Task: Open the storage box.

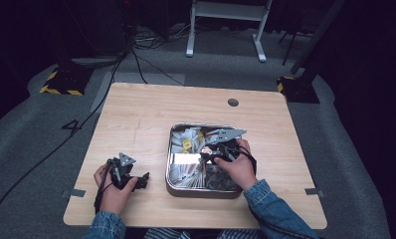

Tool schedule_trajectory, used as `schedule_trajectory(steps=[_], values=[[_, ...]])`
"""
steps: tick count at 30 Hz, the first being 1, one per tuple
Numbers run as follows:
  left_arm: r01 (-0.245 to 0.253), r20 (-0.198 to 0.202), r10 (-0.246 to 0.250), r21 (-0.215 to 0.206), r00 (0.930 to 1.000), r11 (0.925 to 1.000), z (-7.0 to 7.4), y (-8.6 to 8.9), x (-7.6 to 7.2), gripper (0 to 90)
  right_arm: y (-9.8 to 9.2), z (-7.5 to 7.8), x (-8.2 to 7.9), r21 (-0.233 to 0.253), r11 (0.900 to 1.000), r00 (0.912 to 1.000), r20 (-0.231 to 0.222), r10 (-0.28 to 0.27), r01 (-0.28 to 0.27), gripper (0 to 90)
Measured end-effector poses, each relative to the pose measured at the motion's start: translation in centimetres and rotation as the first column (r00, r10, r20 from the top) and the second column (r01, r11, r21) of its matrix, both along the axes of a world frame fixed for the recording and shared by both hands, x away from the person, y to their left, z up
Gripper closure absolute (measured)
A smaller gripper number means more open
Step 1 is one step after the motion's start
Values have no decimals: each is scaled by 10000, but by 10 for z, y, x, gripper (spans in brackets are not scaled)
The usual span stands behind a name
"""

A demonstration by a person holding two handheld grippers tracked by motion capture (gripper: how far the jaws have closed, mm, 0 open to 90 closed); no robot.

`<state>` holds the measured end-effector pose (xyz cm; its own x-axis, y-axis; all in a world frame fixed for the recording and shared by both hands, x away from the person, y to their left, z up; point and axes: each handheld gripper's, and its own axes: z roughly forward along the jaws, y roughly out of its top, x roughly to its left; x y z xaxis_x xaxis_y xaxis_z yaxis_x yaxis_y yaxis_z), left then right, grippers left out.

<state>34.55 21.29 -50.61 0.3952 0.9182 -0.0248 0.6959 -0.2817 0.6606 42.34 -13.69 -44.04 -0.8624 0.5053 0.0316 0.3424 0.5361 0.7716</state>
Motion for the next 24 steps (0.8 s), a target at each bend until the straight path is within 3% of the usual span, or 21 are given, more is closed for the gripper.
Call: schedule_trajectory(steps=[9,14,24], values=[[3,2,-3,-16,10000,10000,0,0,0,0,-2,16,1,343,9993,9998,129,116,-120,589],[-13,6,13,-13,10000,10000,0,0,1,0,-7,22,3,299,9995,9998,164,110,-115,589],[6,4,-6,-5,10000,10000,0,0,1,0,-34,46,11,419,9991,9997,231,-34,24,588]])
